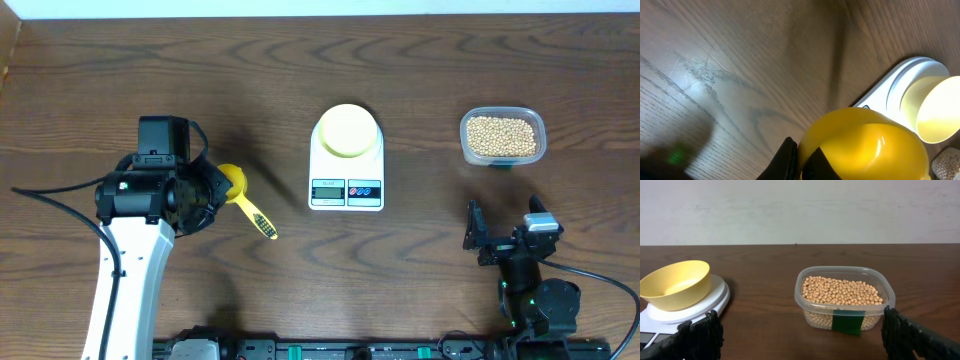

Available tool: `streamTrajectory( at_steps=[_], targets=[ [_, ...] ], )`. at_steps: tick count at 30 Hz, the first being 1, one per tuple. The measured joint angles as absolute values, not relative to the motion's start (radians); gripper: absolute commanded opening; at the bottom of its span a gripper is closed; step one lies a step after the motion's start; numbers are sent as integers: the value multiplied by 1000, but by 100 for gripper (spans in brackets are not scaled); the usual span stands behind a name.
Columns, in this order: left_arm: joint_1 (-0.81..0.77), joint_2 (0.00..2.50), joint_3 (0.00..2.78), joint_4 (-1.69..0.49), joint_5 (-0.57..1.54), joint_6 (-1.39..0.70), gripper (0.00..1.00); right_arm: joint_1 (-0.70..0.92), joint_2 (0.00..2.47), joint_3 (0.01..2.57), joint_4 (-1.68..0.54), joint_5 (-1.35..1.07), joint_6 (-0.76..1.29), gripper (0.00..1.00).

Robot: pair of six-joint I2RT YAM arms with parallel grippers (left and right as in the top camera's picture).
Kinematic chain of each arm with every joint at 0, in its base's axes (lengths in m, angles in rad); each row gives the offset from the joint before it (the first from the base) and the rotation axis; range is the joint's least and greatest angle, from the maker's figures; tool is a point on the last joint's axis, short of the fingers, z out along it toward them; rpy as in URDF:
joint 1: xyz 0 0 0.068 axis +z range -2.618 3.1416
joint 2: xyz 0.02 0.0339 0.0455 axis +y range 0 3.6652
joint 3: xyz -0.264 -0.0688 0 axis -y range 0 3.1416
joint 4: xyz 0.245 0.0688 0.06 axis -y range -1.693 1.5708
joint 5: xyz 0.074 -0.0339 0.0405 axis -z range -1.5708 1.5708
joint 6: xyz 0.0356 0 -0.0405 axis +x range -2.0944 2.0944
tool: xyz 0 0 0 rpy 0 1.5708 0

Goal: Scoop item into bowl and weigh 50g on scale
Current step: 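Lift the yellow scoop with the left gripper and rotate it upright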

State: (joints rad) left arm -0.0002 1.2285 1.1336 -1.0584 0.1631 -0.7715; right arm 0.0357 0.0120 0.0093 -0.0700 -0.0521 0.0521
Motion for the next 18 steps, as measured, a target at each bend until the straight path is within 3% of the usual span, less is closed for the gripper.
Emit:
streamTrajectory(
  at_steps=[6,18],
  targets=[
    [0,1229,1134,-1059,157,-785,7,36,12,9,-67,-86,173,99],
    [0,1229,1134,-1066,117,-870,7,36,12,9,-43,-507,877,99]
  ],
)
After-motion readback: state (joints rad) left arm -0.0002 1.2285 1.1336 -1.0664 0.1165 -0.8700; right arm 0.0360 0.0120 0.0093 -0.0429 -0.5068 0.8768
